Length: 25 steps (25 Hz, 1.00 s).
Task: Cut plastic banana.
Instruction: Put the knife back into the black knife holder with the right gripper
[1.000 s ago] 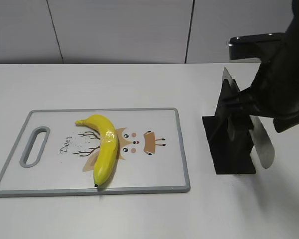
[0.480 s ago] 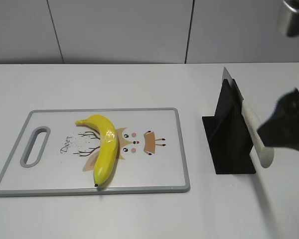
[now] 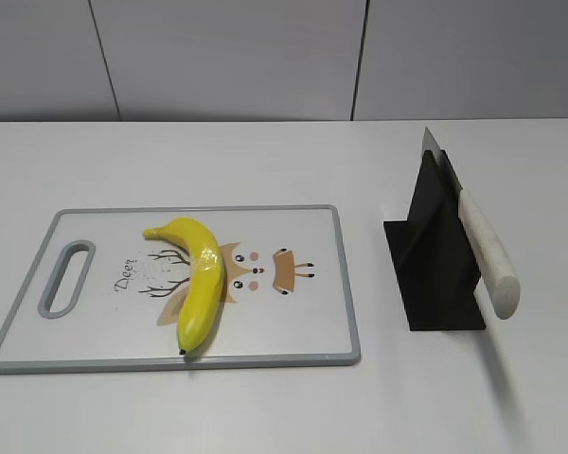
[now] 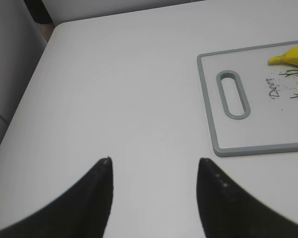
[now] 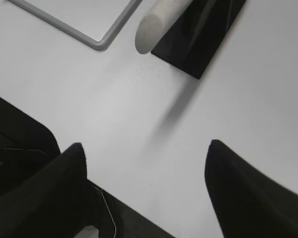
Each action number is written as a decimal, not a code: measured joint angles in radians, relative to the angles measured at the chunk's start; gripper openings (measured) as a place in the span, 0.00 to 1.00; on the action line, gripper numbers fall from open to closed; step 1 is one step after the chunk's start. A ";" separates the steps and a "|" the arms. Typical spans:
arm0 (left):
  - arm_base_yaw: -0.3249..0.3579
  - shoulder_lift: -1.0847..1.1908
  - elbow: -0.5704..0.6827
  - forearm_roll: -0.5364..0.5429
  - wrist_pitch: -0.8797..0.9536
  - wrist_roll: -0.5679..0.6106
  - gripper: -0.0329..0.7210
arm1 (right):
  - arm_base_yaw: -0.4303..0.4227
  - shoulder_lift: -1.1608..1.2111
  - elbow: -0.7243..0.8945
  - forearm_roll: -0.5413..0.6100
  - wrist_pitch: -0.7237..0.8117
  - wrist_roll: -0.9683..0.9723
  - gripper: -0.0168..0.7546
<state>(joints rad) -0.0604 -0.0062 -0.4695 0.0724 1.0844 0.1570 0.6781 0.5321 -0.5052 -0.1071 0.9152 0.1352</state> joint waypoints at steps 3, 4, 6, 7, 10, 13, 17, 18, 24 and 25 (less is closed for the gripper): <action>0.001 0.000 0.000 0.002 0.000 0.000 0.68 | 0.000 -0.142 0.057 0.000 0.010 -0.011 0.75; 0.001 0.000 0.000 0.002 0.000 0.000 0.67 | 0.000 -0.187 0.066 0.000 0.017 -0.012 0.75; 0.001 0.000 0.000 0.002 0.000 -0.001 0.66 | 0.000 -0.265 0.077 0.000 0.022 -0.014 0.75; 0.001 0.000 0.000 0.003 0.000 -0.001 0.66 | 0.000 -0.305 0.079 0.000 0.027 -0.014 0.75; 0.003 0.000 0.000 0.003 0.000 -0.001 0.65 | 0.000 -0.416 0.082 0.000 0.027 -0.015 0.75; 0.003 0.000 0.001 0.004 0.000 -0.002 0.64 | 0.001 -0.512 0.083 0.000 0.029 -0.016 0.75; 0.004 0.000 0.002 0.007 -0.001 -0.002 0.63 | -0.009 -0.537 0.083 0.003 0.034 -0.016 0.75; 0.004 0.000 0.002 0.008 -0.001 -0.002 0.63 | -0.015 -0.537 0.083 0.010 0.034 -0.016 0.75; 0.004 0.000 0.002 0.011 -0.002 -0.002 0.61 | -0.125 -0.537 0.083 0.035 0.033 -0.016 0.75; 0.004 0.000 0.002 0.011 -0.002 -0.002 0.61 | -0.153 -0.537 0.083 0.037 0.033 -0.016 0.75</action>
<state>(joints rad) -0.0561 -0.0062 -0.4676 0.0838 1.0822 0.1548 0.5254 -0.0053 -0.4227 -0.0705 0.9478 0.1195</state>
